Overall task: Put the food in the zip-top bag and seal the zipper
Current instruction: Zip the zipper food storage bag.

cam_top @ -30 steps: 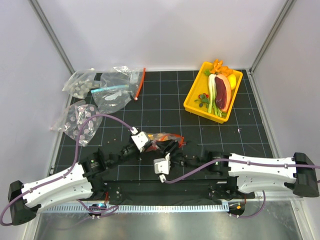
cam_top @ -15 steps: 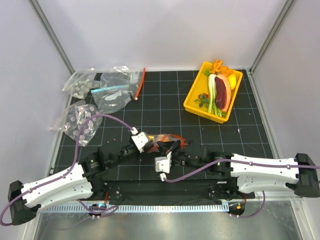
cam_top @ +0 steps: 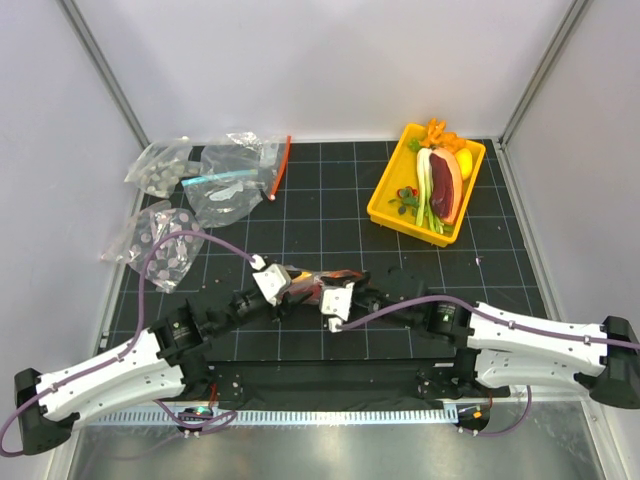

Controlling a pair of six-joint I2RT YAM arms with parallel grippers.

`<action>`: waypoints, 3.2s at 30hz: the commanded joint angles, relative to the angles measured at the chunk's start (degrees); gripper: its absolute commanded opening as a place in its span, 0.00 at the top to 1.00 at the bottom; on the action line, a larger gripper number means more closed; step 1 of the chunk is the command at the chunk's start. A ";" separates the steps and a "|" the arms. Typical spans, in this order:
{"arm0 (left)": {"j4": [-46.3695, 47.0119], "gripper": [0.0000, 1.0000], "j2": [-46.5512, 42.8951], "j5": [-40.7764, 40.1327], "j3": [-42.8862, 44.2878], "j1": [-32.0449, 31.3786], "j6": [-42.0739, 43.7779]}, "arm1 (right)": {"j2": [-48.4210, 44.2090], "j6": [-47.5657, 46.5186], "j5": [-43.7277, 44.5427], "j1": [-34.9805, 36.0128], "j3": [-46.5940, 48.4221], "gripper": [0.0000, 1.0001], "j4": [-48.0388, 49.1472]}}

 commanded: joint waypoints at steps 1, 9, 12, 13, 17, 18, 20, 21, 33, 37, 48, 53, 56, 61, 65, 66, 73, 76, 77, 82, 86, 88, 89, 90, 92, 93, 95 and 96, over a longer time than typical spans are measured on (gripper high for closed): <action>3.81 0.50 0.17 3.63 0.54 0.07 1.21 | -2.09 5.67 -5.81 -1.40 2.55 0.99 2.28; 5.57 0.52 4.30 6.55 1.24 0.07 3.76 | -2.18 9.89 -8.64 -2.54 2.38 0.99 4.30; 6.45 0.55 4.40 6.37 1.07 0.07 4.73 | -2.88 11.56 -11.19 -3.42 1.76 0.99 5.53; 7.24 0.58 4.13 6.29 0.72 0.07 4.91 | -3.41 12.00 -11.89 -3.77 1.33 0.99 5.97; 9.35 0.70 3.34 6.55 -0.43 0.07 5.61 | -3.94 13.06 -13.04 -4.65 0.97 0.99 6.59; 9.61 0.75 2.91 6.55 -0.69 0.15 5.78 | -3.94 13.32 -13.21 -4.74 1.06 0.99 6.59; 10.05 0.90 2.90 6.29 -0.78 0.07 5.79 | -3.76 13.50 -13.74 -5.26 0.88 0.99 6.50; 10.23 0.95 2.90 6.11 -0.78 0.07 5.96 | -3.76 13.68 -13.83 -5.35 0.88 0.99 6.50; 13.57 1.00 -5.44 -4.07 -4.28 0.07 2.98 | -1.31 17.19 -16.19 -10.80 2.37 0.99 1.41; 12.61 1.00 -9.31 -10.13 -5.53 0.07 2.01 | 0.45 19.39 -18.66 -14.22 3.78 0.99 -0.53; 9.97 1.00 -11.60 -25.88 -6.40 0.07 -0.72 | 2.47 21.94 -18.05 -17.74 5.36 0.99 -4.48; 10.23 1.00 -13.36 -27.55 -7.02 0.07 -0.89 | 1.25 23.52 -17.08 -18.89 6.07 0.99 -6.76; 10.23 1.00 -14.32 -27.99 -6.93 0.07 -0.63 | -0.33 24.39 -15.68 -19.41 6.42 0.99 -8.69; 9.79 1.00 -16.17 -27.91 -6.84 0.07 -0.28 | -1.92 25.80 -12.00 -20.56 8.52 0.99 -14.57; 9.79 1.00 -15.82 -24.59 -5.44 0.07 0.77 | -0.78 27.30 -11.36 -20.56 13.26 0.99 -21.33; 9.88 1.00 -14.25 -22.83 -5.09 0.07 1.04 | -0.34 28.17 -12.07 -20.56 15.80 0.99 -22.58; 10.76 0.93 -4.85 -15.87 0.18 0.07 2.01 | 5.63 32.57 -16.03 -20.47 28.72 0.99 -28.80; 11.20 0.71 -2.82 -13.85 1.67 0.07 1.92 | 9.59 31.53 -16.21 -20.12 34.80 0.99 -33.64; 11.29 0.59 -2.29 -13.58 2.03 0.15 1.92 | 10.21 31.08 -16.12 -19.95 35.76 0.99 -34.27; 9.97 0.48 0.79 -13.75 4.14 0.07 3.32 | 14.24 28.80 -17.08 -19.24 40.25 0.99 -38.92; 10.14 0.46 1.50 -15.07 5.20 0.07 6.21 | 16.19 27.13 -16.91 -18.63 41.84 0.99 -41.13; 10.76 0.44 2.02 -15.25 5.46 0.07 7.19 | 16.63 26.86 -17.43 -18.45 42.10 0.99 -41.22; 11.28 0.44 2.20 -14.99 5.63 0.07 7.63 | 16.89 26.86 -17.78 -18.28 42.28 0.99 -41.31; 11.46 0.43 2.98 -14.64 5.98 0.15 8.59 | 16.89 26.69 -18.22 -18.19 42.45 0.99 -41.31; 10.50 0.45 4.21 -13.32 7.91 0.07 9.56 | 17.24 26.68 -18.84 -17.93 42.80 0.99 -41.22; 9.97 0.46 5.18 -13.14 8.70 0.07 10.35 | 17.24 26.77 -19.01 -17.75 43.15 0.99 -41.22; 8.48 0.49 8.25 -12.62 11.08 0.07 11.06 | 17.24 26.68 -19.10 -17.49 43.42 0.99 -41.40; 8.04 0.50 9.22 -12.26 11.78 0.07 11.76 | 17.24 26.60 -19.10 -17.40 43.77 0.99 -41.66</action>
